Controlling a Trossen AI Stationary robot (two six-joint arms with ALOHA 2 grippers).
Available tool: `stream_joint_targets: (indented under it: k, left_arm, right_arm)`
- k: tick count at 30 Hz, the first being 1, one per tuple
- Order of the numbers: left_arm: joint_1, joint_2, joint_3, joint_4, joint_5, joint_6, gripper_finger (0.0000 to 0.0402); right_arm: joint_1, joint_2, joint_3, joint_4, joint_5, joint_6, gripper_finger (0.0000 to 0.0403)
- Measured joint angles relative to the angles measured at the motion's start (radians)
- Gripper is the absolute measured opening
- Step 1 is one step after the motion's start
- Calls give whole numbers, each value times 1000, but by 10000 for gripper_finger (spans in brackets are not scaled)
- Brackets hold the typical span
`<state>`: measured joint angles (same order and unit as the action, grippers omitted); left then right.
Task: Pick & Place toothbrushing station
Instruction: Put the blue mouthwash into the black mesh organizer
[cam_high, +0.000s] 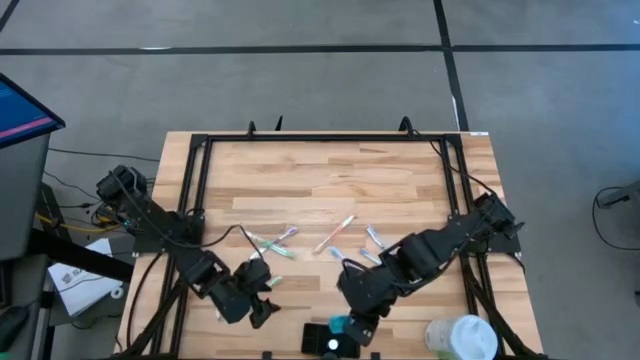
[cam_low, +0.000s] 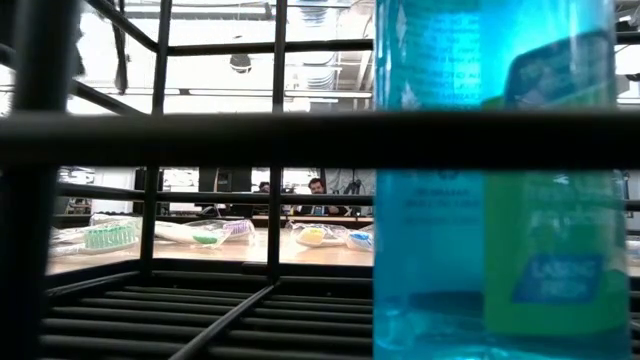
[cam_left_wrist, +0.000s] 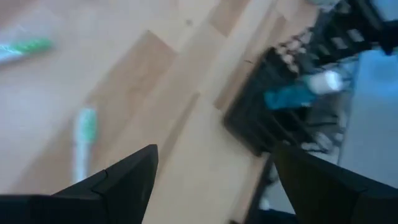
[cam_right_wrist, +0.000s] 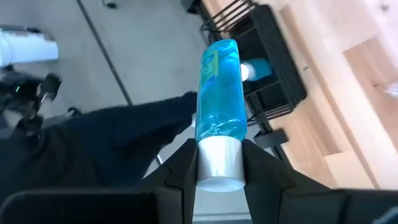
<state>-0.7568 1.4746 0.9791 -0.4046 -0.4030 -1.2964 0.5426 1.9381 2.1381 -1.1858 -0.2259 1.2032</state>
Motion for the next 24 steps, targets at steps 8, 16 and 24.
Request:
stream_joint_targets:
  k: [8, 16, 24]
  left_arm:
    - [-53, 135, 22, 305, -7, -16, 296]
    - [-107, 287, 123, 319, -50, -82, 172]
    - [-118, 378, 124, 374, -11, -166, 8]
  right_arm:
    - [29, 35, -1, -54, 36, 20, 93]
    - [45, 75, 1, -6, 25, 17, 93]
    - [46, 80, -11, 11, 42, 25, 93]
